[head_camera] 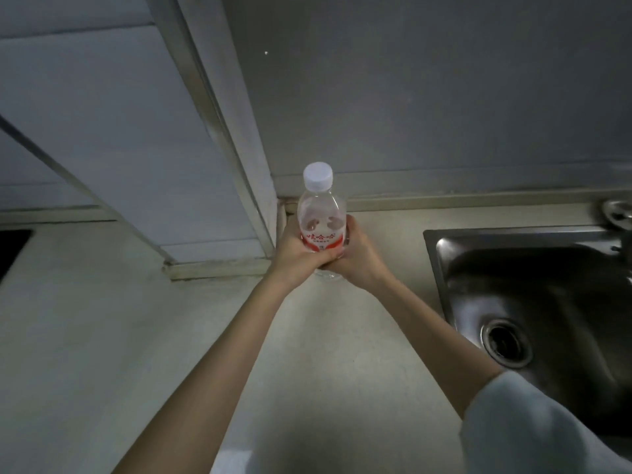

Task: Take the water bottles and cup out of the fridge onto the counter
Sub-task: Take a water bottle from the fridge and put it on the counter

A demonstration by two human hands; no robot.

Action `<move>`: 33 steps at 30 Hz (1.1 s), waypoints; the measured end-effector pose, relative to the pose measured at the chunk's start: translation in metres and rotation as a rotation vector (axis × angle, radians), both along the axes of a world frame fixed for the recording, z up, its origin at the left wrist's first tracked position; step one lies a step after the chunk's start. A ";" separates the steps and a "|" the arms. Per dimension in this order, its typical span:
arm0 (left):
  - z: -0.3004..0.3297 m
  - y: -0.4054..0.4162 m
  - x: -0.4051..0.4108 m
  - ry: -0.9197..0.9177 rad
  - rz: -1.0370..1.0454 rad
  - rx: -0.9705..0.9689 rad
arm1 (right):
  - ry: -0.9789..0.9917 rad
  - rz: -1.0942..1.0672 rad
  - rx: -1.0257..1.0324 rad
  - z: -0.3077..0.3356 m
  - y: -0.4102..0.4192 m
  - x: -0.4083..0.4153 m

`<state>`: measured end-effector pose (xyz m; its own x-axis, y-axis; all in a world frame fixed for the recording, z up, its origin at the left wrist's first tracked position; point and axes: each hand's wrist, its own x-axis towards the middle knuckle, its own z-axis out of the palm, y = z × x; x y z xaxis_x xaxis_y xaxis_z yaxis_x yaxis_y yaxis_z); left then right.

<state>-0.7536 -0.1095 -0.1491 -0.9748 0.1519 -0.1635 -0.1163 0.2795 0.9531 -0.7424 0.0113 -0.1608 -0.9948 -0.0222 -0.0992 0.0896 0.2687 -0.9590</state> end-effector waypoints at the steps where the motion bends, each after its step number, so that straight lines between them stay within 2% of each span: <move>1: -0.004 0.000 -0.010 -0.005 0.025 0.008 | 0.013 0.007 -0.010 -0.005 -0.002 -0.012; 6: -0.026 0.003 -0.050 -0.020 0.160 0.018 | -0.020 0.012 -0.060 -0.035 -0.009 -0.064; 16: -0.035 0.008 -0.081 -0.031 0.298 0.033 | -0.006 -0.008 0.074 -0.051 -0.017 -0.099; 33: -0.053 0.001 -0.094 -0.044 0.288 0.105 | -0.064 -0.012 0.077 -0.062 -0.030 -0.110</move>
<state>-0.8478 -0.1088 -0.2018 -0.9725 -0.1107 -0.2049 -0.2185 0.1290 0.9673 -0.8528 -0.0184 -0.2231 -0.9865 -0.0004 -0.1639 0.1541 0.3396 -0.9279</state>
